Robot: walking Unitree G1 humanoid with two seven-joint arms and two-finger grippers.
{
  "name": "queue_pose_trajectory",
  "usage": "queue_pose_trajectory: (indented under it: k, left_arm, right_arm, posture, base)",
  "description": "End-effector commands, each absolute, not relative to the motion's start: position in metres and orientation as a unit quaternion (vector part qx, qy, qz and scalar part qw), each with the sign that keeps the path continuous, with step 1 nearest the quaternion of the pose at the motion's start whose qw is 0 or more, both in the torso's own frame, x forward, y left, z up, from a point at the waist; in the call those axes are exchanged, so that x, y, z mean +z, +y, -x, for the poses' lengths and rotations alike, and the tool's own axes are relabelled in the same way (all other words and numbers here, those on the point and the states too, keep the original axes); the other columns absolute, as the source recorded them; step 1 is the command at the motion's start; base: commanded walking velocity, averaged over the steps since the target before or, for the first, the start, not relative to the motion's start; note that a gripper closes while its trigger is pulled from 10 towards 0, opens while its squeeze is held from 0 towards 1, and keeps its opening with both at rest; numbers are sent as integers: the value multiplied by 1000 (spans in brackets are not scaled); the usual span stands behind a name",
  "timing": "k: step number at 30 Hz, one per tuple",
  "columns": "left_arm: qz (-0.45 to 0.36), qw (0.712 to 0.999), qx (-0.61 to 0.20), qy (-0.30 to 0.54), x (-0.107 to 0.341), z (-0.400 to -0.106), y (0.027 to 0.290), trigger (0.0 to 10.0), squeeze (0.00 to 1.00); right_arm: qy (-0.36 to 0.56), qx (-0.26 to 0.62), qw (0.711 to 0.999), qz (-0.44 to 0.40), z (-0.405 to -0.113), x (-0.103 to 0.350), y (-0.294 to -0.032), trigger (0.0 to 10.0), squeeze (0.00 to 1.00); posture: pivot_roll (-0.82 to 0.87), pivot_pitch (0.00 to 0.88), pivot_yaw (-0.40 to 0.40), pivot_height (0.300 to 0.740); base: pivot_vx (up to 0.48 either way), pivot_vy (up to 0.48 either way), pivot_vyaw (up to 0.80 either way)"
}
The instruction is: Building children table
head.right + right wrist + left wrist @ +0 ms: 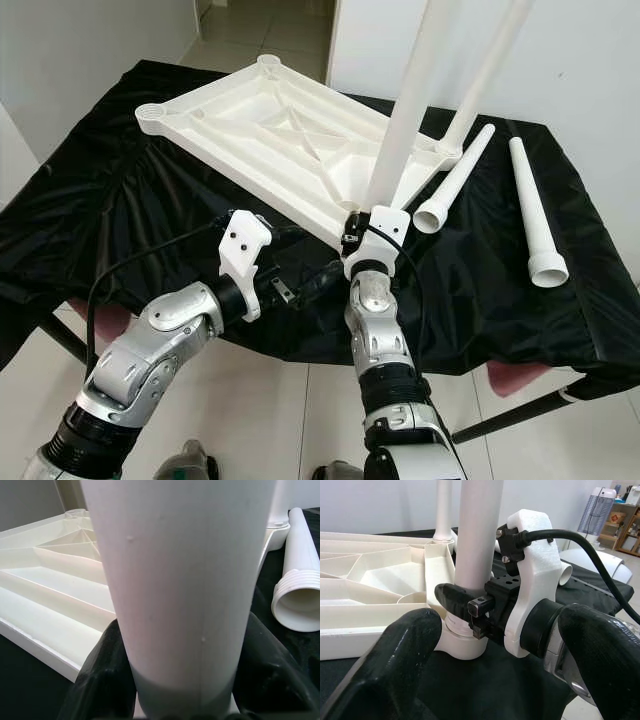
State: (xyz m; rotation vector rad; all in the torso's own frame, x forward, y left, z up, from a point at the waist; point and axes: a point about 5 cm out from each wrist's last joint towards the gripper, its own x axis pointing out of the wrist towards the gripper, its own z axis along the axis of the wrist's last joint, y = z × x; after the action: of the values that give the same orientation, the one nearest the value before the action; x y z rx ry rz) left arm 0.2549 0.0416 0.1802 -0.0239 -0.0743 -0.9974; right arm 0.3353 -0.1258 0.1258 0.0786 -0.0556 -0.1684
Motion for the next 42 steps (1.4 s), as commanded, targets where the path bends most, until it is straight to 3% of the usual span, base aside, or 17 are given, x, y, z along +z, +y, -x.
queue_pose_trajectory:
  k: [1,3,4,5,19,20,21,22,27,31,42]
  left_arm:
    - [13,877,-480,-34,180,-253,41,10000,0]
    - [13,877,-480,-34,180,-253,40,10000,0]
    - [13,876,-480,-34,180,-253,40,10000,0]
    - [13,876,-480,-34,180,-253,40,10000,0]
    - [10,875,-483,-34,180,-253,40,10000,0]
    - [9,874,-484,-34,180,-253,40,10000,0]
    - [9,874,-484,-34,180,-253,40,10000,0]
    - [9,874,-485,-34,180,-253,39,10000,0]
    - [11,873,-486,-34,180,-253,39,10000,0]
    - [7,872,-489,-31,180,-252,41,10000,0]
    - [3,870,-493,-27,180,-251,43,10000,0]
  right_arm:
    - [16,-114,993,-25,-330,107,-139,10000,0]
    - [15,-115,993,-26,-330,108,-139,10000,0]
    - [14,-112,993,-27,-330,109,-140,10000,278]
    - [13,-94,995,-41,-331,109,-141,10000,1000]
    - [-42,25,996,-77,-332,127,-145,10000,1000]
    - [-48,71,994,-65,-333,130,-149,10000,282]
    - [-48,71,994,-65,-333,130,-149,10000,282]
    - [-46,134,989,-47,-337,133,-163,10000,0]
    - [-46,161,985,-38,-339,135,-172,10000,0]
    - [-43,273,961,1,-338,139,-184,10000,0]
    - [-12,346,938,33,-345,138,-190,10000,0]
  posture:
    - [107,22,-75,740]
    - [107,22,-75,740]
    - [108,18,-75,740]
    - [108,15,-74,740]
    - [108,3,-69,740]
    - [106,0,-66,740]
    - [106,0,-66,740]
    - [105,0,-65,740]
    - [106,0,-61,740]
    - [110,0,-46,740]
    - [112,0,-26,740]
  base:
    - [0,0,0]
    - [0,0,0]
    - [0,0,0]
    - [0,0,0]
    - [0,0,0]
    - [0,0,0]
    - [0,0,0]
    - [0,0,0]
    - [0,0,0]
    - [0,0,0]
    - [0,0,0]
